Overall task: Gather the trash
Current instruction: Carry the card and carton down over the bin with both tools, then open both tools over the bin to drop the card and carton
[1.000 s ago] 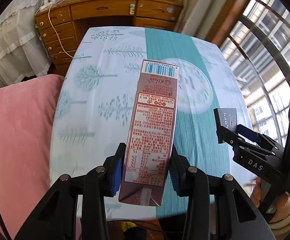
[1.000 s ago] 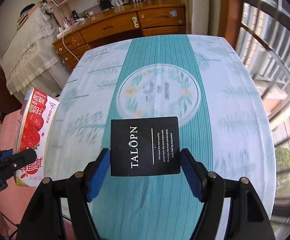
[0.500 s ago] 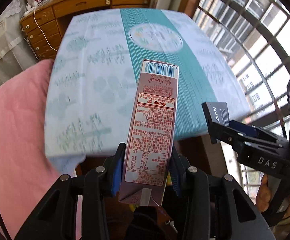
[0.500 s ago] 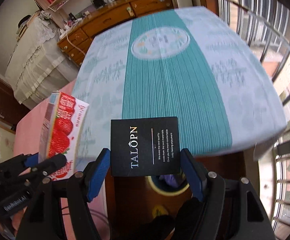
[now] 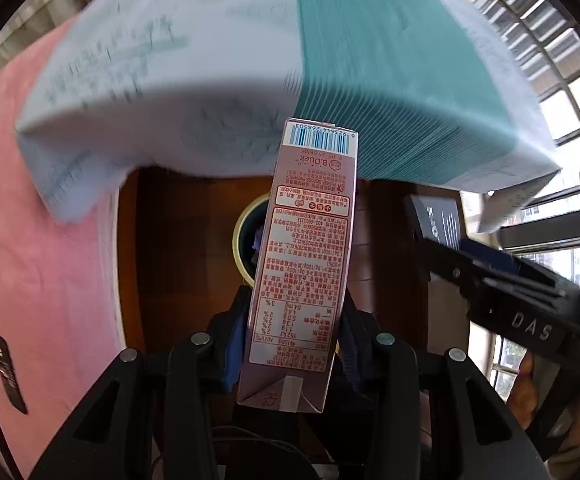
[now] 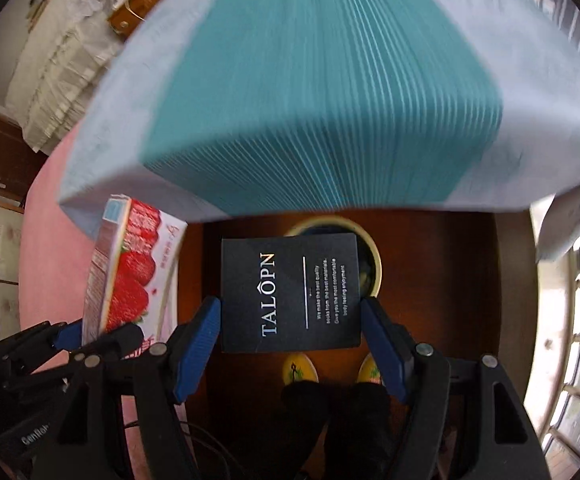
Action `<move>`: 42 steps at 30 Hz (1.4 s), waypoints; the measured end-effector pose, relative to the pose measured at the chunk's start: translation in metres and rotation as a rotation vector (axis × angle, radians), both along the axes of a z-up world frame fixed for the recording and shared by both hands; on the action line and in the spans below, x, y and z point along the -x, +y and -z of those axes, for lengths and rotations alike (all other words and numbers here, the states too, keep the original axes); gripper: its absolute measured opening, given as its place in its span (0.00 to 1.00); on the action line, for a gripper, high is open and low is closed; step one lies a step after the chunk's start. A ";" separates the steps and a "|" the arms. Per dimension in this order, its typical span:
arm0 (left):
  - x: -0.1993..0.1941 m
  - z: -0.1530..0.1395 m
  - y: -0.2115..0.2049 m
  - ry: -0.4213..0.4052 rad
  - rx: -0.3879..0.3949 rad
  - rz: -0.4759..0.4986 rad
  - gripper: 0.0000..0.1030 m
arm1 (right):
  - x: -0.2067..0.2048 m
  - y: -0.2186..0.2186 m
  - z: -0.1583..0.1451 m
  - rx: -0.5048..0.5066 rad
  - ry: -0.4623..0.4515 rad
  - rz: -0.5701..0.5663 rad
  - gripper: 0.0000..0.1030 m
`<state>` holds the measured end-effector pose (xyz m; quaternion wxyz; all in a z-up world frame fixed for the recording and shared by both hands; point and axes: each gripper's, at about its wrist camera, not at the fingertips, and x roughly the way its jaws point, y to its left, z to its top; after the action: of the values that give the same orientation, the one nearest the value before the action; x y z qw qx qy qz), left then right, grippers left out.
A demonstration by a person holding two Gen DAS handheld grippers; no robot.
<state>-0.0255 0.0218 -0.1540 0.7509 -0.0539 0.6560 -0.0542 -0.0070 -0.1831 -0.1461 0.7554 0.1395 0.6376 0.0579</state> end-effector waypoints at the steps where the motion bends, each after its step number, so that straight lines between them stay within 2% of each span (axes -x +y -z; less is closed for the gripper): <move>1: 0.000 0.009 -0.001 0.006 -0.001 -0.005 0.37 | 0.002 -0.002 0.012 0.000 0.015 0.007 0.69; 7: -0.004 0.068 -0.009 0.013 -0.015 -0.004 0.37 | 0.008 -0.001 0.077 0.015 0.061 0.019 0.70; 16: -0.022 0.165 -0.017 0.017 -0.058 0.039 0.38 | -0.012 0.006 0.170 0.022 0.078 0.050 0.70; 22: -0.032 0.208 -0.014 0.029 -0.054 0.050 0.39 | -0.021 0.008 0.222 0.000 0.096 0.077 0.70; 28: -0.043 0.234 -0.010 0.013 -0.029 0.058 0.39 | -0.028 0.007 0.254 -0.039 0.111 0.113 0.70; 29: -0.044 0.236 -0.011 0.013 -0.026 0.062 0.42 | -0.029 0.007 0.256 -0.045 0.109 0.113 0.70; 32: -0.044 0.245 -0.007 0.015 -0.024 0.063 0.58 | -0.030 0.007 0.266 -0.061 0.115 0.128 0.71; 35: -0.046 0.251 -0.005 0.024 -0.025 0.054 0.84 | -0.033 0.001 0.275 -0.076 0.144 0.153 0.72; 39: -0.048 0.255 -0.002 0.030 -0.043 0.045 0.87 | -0.032 -0.003 0.274 -0.051 0.113 0.174 0.76; 42: -0.049 0.253 -0.001 0.032 -0.039 0.040 0.87 | -0.030 -0.002 0.271 -0.045 0.107 0.179 0.85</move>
<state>0.0231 0.0211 -0.4072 0.7399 -0.0269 0.6699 -0.0556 0.0226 -0.1851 -0.4175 0.7190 0.2158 0.6606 -0.0031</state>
